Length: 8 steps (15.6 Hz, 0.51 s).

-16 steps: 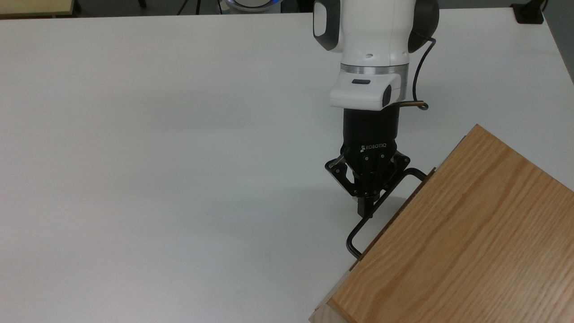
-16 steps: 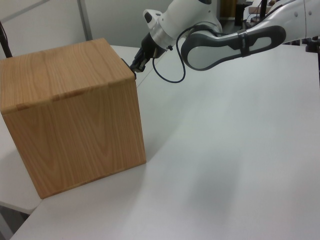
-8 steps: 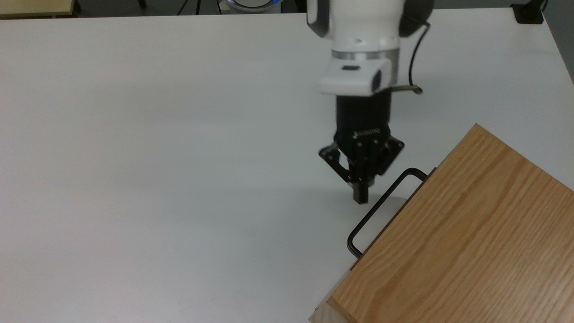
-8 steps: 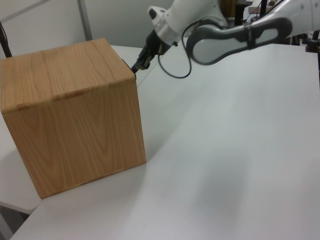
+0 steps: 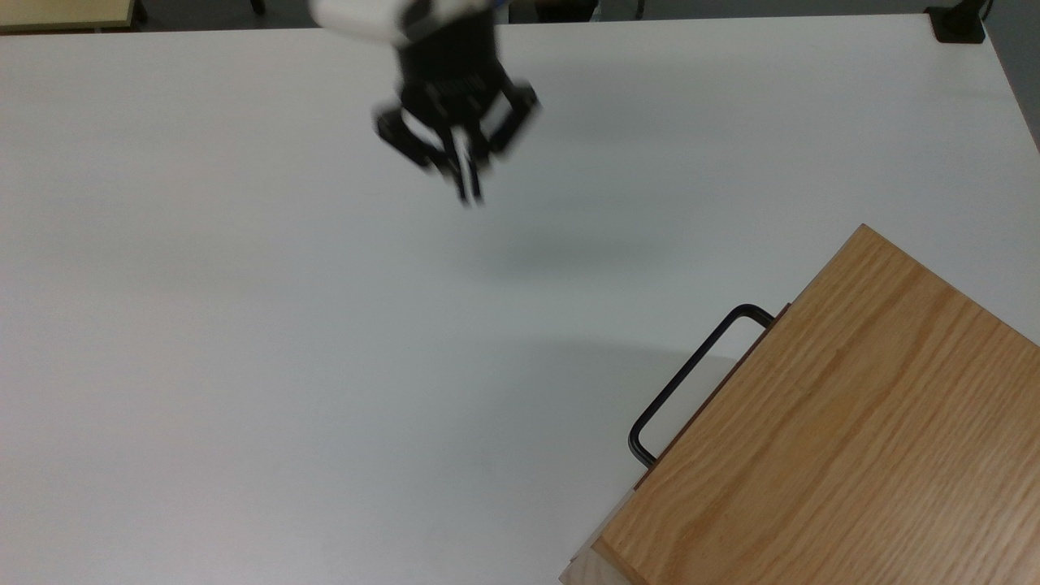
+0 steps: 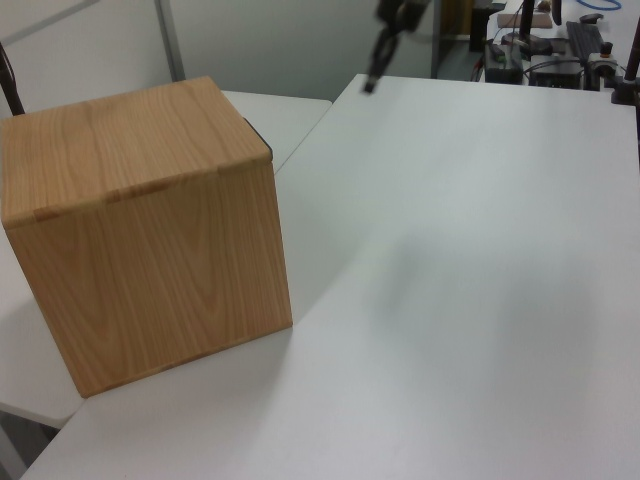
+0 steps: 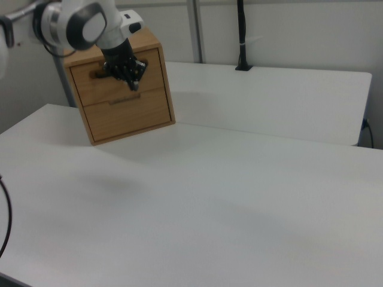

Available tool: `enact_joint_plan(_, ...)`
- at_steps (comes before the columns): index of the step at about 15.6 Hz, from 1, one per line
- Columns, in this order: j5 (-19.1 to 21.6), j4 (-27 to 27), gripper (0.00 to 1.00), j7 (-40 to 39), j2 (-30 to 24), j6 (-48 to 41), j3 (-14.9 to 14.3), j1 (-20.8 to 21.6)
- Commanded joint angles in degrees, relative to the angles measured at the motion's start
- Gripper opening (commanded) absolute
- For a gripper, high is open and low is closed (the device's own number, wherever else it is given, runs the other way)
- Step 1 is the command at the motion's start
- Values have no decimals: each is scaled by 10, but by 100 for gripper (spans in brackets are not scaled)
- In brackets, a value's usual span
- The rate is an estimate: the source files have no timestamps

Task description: Close the drawer by sliding it

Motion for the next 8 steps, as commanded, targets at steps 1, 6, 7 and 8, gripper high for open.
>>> enact_joint_plan(1, -1, -50, 38, -8, -95, -168, 20, -58)
enact_joint_plan(6, -8, -110, 100, -13, -164, -243, 34, -131)
enact_joint_plan(7, -13, -110, 100, -14, -164, -250, 34, -133)
enact_joint_plan(8, -25, -109, 100, -15, -162, -254, 34, -136)
